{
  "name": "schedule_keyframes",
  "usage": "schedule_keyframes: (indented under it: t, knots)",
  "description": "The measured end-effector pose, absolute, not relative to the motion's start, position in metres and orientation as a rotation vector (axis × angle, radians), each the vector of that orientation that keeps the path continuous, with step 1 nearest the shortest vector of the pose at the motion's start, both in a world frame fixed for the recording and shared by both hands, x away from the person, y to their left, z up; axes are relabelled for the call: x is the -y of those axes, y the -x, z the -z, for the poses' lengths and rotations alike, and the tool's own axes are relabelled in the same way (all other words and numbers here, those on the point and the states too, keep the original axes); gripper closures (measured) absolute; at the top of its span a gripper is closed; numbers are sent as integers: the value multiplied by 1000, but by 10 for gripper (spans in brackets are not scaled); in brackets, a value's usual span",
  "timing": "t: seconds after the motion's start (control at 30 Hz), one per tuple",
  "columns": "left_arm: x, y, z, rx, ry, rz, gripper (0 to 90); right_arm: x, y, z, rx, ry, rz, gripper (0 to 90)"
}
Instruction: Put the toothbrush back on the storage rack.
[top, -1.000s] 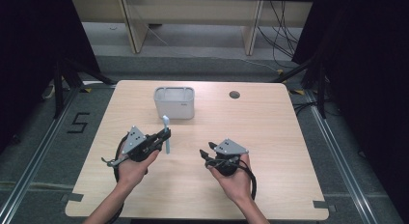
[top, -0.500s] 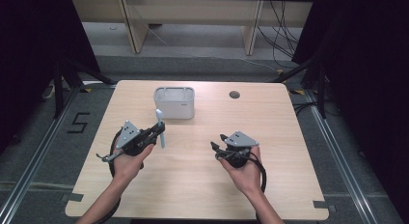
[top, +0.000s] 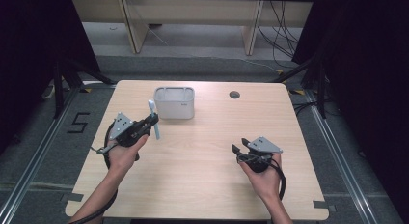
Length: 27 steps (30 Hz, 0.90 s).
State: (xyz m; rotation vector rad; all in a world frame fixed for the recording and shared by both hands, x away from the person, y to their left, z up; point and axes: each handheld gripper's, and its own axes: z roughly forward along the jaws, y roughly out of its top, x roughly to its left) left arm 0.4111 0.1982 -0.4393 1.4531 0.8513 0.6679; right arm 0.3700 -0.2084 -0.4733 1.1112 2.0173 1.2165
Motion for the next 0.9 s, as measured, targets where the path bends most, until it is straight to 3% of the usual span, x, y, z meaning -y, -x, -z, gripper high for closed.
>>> schedule_keyframes:
  t: [0.9]
  knots:
    - [-205, -434, 424, -852, -1419, -743, 837, 259, -337, 492, -1746, -1233, -1308, 516]
